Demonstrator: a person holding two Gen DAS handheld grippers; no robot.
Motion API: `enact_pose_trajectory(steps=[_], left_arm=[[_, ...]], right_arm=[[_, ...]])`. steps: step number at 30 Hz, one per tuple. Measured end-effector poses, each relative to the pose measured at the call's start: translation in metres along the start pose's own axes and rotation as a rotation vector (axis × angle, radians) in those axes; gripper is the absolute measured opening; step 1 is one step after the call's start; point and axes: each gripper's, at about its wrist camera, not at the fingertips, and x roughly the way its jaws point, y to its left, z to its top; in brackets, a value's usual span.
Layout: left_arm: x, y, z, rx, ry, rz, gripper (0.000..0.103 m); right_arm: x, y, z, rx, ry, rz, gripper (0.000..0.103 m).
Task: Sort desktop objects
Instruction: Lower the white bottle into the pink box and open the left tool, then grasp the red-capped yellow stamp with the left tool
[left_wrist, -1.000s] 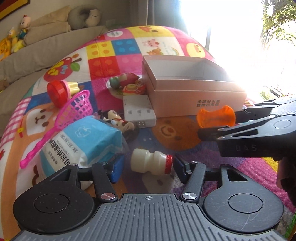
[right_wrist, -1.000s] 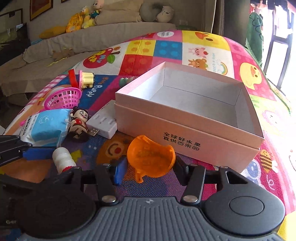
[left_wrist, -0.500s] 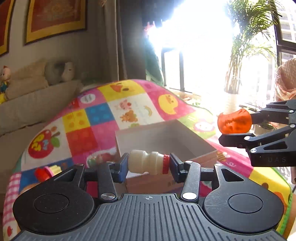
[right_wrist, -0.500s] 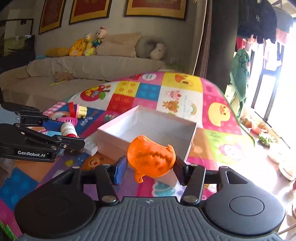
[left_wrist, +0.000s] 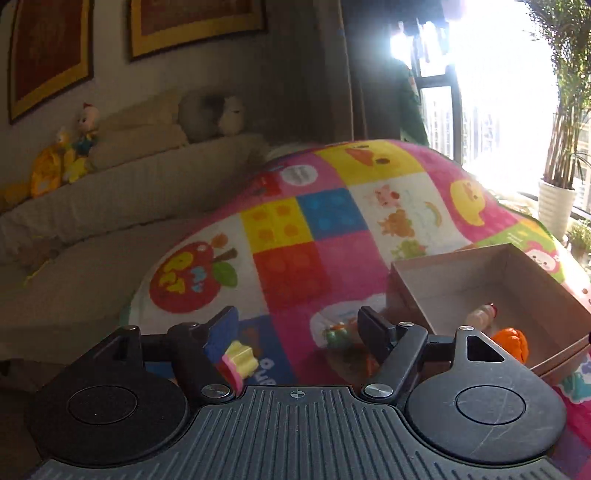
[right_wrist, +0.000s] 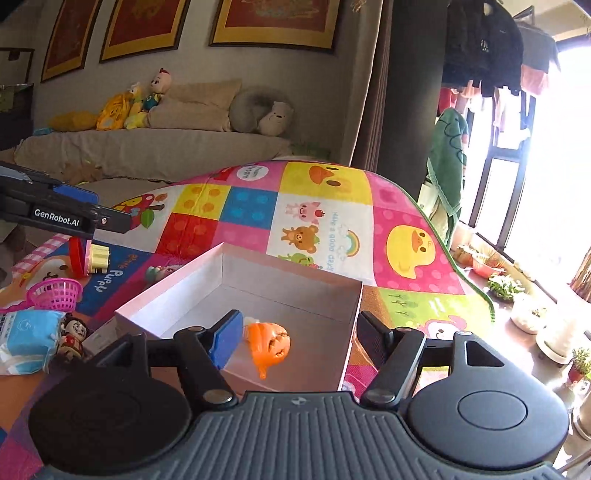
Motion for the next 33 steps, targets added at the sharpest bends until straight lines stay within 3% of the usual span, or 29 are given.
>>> enact_pose_trajectory(steps=[4, 8, 16, 24, 28, 33], left_arm=[[0.023, 0.05, -0.014, -0.062, 0.079, 0.067, 0.088], [0.052, 0.052, -0.027, -0.061, 0.152, 0.082, 0.088], [0.088, 0.051, -0.033, -0.119, 0.22, 0.117, 0.076], [0.091, 0.048, -0.034, -0.095, 0.226, 0.112, 0.05], [0.075, 0.044, -0.035, -0.065, 0.206, 0.091, 0.029], [0.035, 0.04, -0.036, -0.07, 0.164, 0.027, 0.02]], right_arm=[[-0.015, 0.014, -0.025, 0.016, 0.048, 0.078, 0.073], [-0.017, 0.03, -0.041, 0.049, 0.087, 0.121, 0.076], [-0.013, 0.042, -0.049, 0.083, 0.134, 0.127, 0.079], [-0.008, 0.043, -0.056, 0.107, 0.17, 0.126, 0.081], [-0.009, 0.042, -0.058, 0.114, 0.173, 0.13, 0.081], [-0.005, 0.039, -0.062, 0.133, 0.188, 0.132, 0.081]])
